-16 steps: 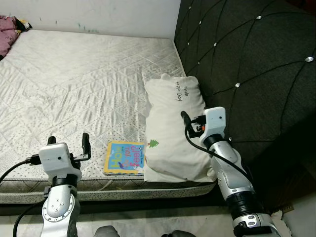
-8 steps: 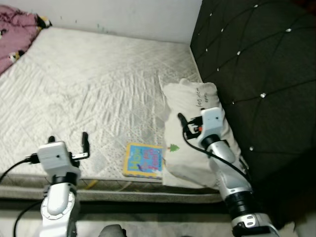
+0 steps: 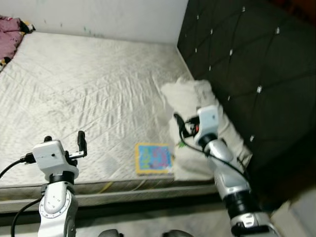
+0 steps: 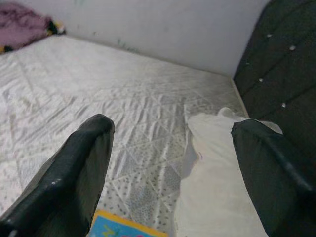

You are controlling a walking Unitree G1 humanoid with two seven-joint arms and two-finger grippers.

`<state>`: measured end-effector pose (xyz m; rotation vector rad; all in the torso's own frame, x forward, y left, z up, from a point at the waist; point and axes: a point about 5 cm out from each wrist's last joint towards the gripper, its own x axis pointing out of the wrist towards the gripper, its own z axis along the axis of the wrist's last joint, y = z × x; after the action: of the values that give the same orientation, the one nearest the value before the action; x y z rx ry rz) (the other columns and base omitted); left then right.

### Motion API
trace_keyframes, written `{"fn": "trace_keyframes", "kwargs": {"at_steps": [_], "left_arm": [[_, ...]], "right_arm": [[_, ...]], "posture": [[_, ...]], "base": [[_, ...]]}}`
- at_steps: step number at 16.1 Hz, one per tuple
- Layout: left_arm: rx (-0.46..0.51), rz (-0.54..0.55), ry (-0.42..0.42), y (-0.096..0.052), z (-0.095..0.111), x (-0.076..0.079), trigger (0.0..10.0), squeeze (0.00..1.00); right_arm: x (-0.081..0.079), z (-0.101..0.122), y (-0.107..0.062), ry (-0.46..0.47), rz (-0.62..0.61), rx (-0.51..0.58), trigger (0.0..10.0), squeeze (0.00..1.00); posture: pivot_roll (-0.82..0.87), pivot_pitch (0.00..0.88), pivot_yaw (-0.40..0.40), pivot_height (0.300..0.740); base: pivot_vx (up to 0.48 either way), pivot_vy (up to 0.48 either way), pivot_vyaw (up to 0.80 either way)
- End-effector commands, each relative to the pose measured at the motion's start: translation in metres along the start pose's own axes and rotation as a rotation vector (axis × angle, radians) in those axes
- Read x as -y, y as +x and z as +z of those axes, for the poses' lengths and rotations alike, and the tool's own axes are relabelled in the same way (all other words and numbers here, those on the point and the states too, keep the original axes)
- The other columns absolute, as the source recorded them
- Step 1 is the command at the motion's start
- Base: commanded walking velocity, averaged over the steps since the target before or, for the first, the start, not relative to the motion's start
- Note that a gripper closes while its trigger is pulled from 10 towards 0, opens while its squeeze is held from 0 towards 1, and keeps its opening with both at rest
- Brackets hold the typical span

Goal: Clean up the room

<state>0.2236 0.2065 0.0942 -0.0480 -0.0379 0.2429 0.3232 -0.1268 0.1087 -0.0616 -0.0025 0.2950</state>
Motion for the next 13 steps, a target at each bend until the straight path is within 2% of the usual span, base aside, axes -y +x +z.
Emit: {"fn": "trace_keyframes", "kwargs": {"at_steps": [1, 4, 7, 13], "left_arm": [[-0.015, -0.015, -0.018, -0.0002, -0.0019, 0.0055, 10.0, 0.0], [-0.017, -0.018, -0.022, 0.0018, -0.0013, 0.0061, 10.0, 0.0], [-0.017, -0.013, -0.025, 0.0033, -0.0006, 0.0057, 10.0, 0.0], [-0.022, 0.004, -0.038, 0.0051, -0.0005, 0.0041, 10.0, 0.0]], "right_arm": [[0.0124, -0.0056, -0.003, 0.01, -0.055, -0.035, 10.0, 0.0], [0.0119, -0.0049, -0.0005, 0.025, -0.06, -0.044, 10.0, 0.0], [0.0098, -0.0036, 0.0018, -0.014, -0.055, -0.04, 10.0, 0.0], [0.0106, -0.0034, 0.0047, 0.007, -0.049, -0.046, 10.0, 0.0]], "posture": [[0.1, 0.008, -0.097, 0.74], [0.1, 0.008, -0.096, 0.74], [0.1, 0.012, -0.096, 0.74], [0.1, 0.018, -0.096, 0.74]], "base": [[0.0, 0.48, 0.0], [0.0, 0.48, 0.0], [0.0, 0.48, 0.0], [0.0, 0.48, 0.0]]}}
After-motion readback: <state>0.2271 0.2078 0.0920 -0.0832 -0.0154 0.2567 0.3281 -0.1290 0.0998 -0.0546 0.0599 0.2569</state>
